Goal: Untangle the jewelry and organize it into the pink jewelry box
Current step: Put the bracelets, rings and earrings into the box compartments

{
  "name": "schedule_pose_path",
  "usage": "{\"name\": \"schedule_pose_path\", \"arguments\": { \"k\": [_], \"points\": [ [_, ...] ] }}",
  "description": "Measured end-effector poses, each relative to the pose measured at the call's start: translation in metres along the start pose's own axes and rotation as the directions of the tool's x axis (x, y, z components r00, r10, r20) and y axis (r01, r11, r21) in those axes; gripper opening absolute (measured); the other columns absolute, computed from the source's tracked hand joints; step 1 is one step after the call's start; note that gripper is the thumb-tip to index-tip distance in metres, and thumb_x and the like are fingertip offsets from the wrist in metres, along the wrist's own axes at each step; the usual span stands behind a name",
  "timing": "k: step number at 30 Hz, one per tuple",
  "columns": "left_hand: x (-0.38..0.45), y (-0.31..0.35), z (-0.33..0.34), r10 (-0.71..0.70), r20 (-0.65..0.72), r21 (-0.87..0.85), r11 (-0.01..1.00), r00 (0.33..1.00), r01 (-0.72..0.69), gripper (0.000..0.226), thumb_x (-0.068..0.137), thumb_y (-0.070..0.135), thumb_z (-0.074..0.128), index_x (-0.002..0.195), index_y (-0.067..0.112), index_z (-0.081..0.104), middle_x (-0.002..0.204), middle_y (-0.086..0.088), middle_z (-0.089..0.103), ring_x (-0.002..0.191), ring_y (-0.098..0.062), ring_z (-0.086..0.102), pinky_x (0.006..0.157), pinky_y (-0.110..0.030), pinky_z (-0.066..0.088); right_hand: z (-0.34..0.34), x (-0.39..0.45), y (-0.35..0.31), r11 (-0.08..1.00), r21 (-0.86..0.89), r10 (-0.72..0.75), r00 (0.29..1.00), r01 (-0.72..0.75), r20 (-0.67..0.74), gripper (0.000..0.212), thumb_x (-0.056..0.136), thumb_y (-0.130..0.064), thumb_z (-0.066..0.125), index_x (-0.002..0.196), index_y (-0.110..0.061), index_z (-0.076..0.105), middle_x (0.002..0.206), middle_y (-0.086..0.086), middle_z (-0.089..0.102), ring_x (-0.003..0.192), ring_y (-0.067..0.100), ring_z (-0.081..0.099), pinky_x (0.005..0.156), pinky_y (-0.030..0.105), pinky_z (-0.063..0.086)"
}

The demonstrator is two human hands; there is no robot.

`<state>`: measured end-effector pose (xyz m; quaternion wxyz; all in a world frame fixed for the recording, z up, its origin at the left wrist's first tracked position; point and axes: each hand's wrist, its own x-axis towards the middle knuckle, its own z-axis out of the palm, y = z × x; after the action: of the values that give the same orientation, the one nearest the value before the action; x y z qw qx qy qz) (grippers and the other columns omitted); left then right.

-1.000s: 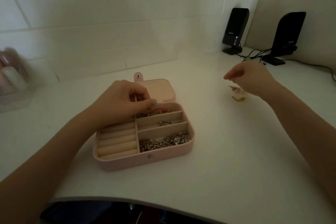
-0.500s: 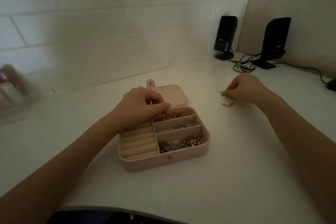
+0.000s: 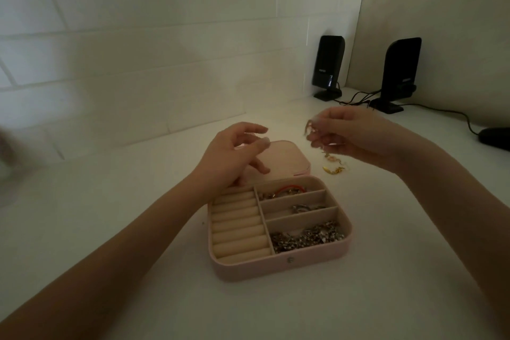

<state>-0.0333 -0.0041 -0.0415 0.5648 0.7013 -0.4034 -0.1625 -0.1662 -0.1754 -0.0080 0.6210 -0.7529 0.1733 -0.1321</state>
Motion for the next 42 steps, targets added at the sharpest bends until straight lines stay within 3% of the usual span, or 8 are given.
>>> {"name": "schedule_pose_path", "arguments": {
  "k": [2, 5, 12, 15, 20, 26, 31, 42],
  "points": [
    [-0.002, 0.005, 0.002, -0.007, 0.030, -0.049, 0.999, 1.000, 0.009, 0.031, 0.088, 0.025, 0.061, 0.117, 0.018, 0.057, 0.105, 0.002, 0.068, 0.067, -0.016, 0.070, 0.032, -0.018, 0.035, 0.012, -0.004, -0.001, 1.000, 0.005, 0.008, 0.994, -0.009, 0.107, 0.015, 0.083, -0.022, 0.059, 0.092, -0.011, 0.064, 0.076, -0.001, 0.070, 0.069, 0.007, 0.065, 0.066, 0.018, 0.053],
    [-0.008, 0.011, 0.006, -0.005, 0.088, -0.072, 0.997, 0.996, 0.011, 0.031, 0.083, 0.030, 0.065, 0.111, 0.018, 0.062, 0.085, 0.005, 0.072, 0.058, -0.010, 0.066, 0.032, -0.016, 0.033, 0.026, -0.010, -0.005, 0.999, -0.021, -0.034, 0.985, 0.038, 0.171, 0.023, 0.073, -0.029, 0.062, 0.089, -0.013, 0.066, 0.077, 0.000, 0.069, 0.069, 0.008, 0.064, 0.069, 0.019, 0.053],
    [-0.020, 0.011, 0.007, 0.035, 0.093, -0.088, 0.996, 0.995, -0.027, 0.015, 0.076, 0.028, 0.071, 0.089, 0.020, 0.067, 0.070, 0.002, 0.071, 0.052, -0.010, 0.061, 0.035, -0.017, 0.034, 0.039, -0.017, -0.005, 0.985, -0.121, -0.111, 0.989, 0.123, 0.095, 0.028, 0.063, -0.028, 0.071, 0.087, -0.015, 0.065, 0.074, 0.008, 0.069, 0.062, 0.012, 0.062, 0.061, 0.020, 0.053],
    [-0.021, 0.010, 0.007, 0.061, 0.074, -0.114, 0.992, 0.995, -0.052, 0.005, 0.079, 0.018, 0.071, 0.080, 0.018, 0.066, 0.064, 0.001, 0.069, 0.049, -0.009, 0.058, 0.034, -0.017, 0.036, 0.041, -0.017, -0.004, 0.997, -0.033, -0.066, 0.995, 0.069, 0.075, 0.028, 0.070, -0.027, 0.067, 0.091, -0.011, 0.064, 0.068, 0.005, 0.068, 0.056, 0.009, 0.061, 0.055, 0.017, 0.053],
    [-0.024, 0.011, 0.002, 0.019, 0.060, -0.188, 0.982, 0.998, -0.007, 0.006, 0.082, 0.012, 0.067, 0.078, 0.015, 0.065, 0.064, 0.002, 0.067, 0.047, -0.008, 0.053, 0.033, -0.015, 0.034, 0.043, -0.017, -0.004, 0.980, 0.195, 0.007, 0.981, -0.045, 0.193, 0.020, 0.095, -0.012, 0.047, 0.102, -0.006, 0.064, 0.076, 0.008, 0.070, 0.065, 0.011, 0.067, 0.061, 0.018, 0.055],
    [-0.025, 0.011, -0.003, -0.018, 0.021, -0.208, 0.978, 1.000, 0.022, 0.006, 0.084, 0.010, 0.065, 0.078, 0.014, 0.063, 0.059, 0.003, 0.062, 0.045, -0.007, 0.049, 0.033, -0.014, 0.030, 0.042, -0.021, -0.006, 0.967, 0.242, -0.001, 0.947, -0.081, 0.322, 0.035, 0.081, 0.003, 0.052, 0.111, -0.007, 0.066, 0.099, 0.013, 0.072, 0.081, 0.015, 0.070, 0.067, 0.019, 0.056],
    [-0.025, 0.011, -0.005, -0.036, 0.022, -0.222, 0.974, 0.999, 0.040, 0.007, 0.086, 0.012, 0.062, 0.079, 0.014, 0.064, 0.063, 0.004, 0.066, 0.046, -0.007, 0.049, 0.034, -0.013, 0.030, 0.041, -0.023, -0.004, 0.989, 0.146, -0.068, 0.964, 0.031, 0.258, 0.035, 0.075, -0.004, 0.060, 0.109, -0.007, 0.065, 0.100, 0.010, 0.073, 0.088, 0.014, 0.070, 0.070, 0.017, 0.055],
    [-0.027, 0.012, -0.002, -0.087, 0.148, -0.191, 0.975, 0.985, 0.114, 0.003, 0.082, 0.015, 0.065, 0.081, 0.013, 0.064, 0.072, -0.001, 0.071, 0.047, -0.010, 0.054, 0.035, -0.017, 0.035, 0.050, -0.023, -0.001, 0.977, 0.045, -0.210, 0.975, 0.207, 0.079, 0.023, 0.069, -0.021, 0.064, 0.089, -0.014, 0.072, 0.070, 0.000, 0.070, 0.066, 0.006, 0.062, 0.060, 0.013, 0.050]
  ]
}}
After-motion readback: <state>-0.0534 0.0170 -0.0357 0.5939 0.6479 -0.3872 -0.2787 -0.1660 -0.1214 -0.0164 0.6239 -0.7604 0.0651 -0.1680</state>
